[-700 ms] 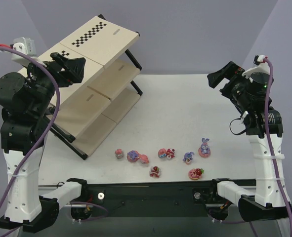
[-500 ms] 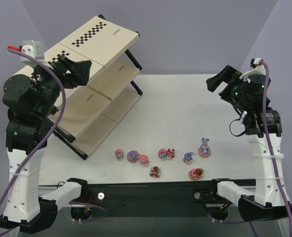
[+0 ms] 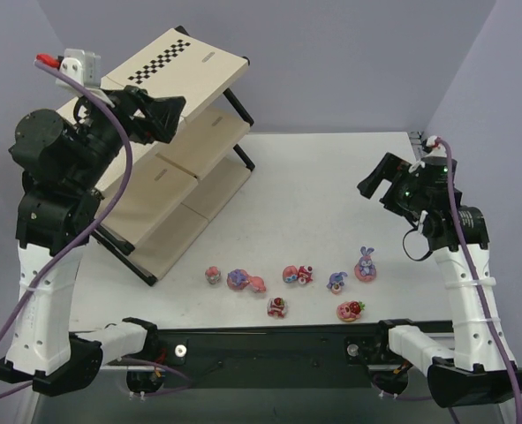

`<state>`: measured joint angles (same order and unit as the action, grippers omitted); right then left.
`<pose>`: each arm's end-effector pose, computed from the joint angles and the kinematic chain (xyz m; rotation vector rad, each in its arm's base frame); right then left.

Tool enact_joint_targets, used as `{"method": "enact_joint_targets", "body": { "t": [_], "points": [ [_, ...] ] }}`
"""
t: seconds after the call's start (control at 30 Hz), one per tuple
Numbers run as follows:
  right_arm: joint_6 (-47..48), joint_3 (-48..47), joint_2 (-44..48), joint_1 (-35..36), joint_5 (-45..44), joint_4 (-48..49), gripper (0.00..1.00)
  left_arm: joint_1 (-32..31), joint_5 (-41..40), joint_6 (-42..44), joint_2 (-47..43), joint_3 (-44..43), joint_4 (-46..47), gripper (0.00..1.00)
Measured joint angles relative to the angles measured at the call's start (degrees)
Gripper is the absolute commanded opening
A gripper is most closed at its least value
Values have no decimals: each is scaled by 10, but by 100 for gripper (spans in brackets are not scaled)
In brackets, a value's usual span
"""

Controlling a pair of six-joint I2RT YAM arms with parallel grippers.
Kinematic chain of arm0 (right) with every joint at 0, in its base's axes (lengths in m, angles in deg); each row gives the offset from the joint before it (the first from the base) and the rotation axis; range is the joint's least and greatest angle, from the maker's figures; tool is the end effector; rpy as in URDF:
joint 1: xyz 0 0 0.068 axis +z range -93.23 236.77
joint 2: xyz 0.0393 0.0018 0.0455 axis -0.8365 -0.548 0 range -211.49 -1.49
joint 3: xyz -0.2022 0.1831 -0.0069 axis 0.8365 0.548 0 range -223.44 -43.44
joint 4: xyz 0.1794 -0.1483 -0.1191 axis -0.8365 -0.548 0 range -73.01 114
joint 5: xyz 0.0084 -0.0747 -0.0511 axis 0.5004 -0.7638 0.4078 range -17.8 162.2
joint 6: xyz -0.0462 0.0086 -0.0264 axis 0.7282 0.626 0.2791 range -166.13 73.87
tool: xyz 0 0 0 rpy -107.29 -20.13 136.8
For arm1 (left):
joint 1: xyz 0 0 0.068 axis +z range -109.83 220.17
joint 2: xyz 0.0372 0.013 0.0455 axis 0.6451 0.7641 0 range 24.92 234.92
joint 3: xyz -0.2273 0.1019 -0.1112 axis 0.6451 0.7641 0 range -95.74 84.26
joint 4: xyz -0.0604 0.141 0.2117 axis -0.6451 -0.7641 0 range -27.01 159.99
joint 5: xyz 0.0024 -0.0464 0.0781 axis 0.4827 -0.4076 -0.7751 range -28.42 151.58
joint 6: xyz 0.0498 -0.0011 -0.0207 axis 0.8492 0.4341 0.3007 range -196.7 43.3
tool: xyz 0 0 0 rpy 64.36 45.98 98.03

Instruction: Place and organize the plastic toys onto the shelf

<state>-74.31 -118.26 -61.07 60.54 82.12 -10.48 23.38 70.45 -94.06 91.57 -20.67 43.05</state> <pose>0.2091 0.0198 0.4276 0.2925 1.9161 0.5395 0.1685 -0.0566 0.5761 0.1251 1.3959 -0.6035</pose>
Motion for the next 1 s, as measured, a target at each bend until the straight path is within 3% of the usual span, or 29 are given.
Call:
{"method": "enact_joint_targets", "body": {
  "t": [0.2,0.4,0.83,1.0],
  "points": [
    [-16,112,19,98,-24,-21,96,0,26,-10,60,-78,-78,97],
    [-18,227,56,233,-82,-9,95,0,30,-31,67,-31,-141,97],
    [-83,439,159,412,-263,68,79,-2,52,-49,63,0,-151,97],
    [-100,514,204,442,-316,127,75,-7,54,-50,63,2,-150,97]
  ]
}}
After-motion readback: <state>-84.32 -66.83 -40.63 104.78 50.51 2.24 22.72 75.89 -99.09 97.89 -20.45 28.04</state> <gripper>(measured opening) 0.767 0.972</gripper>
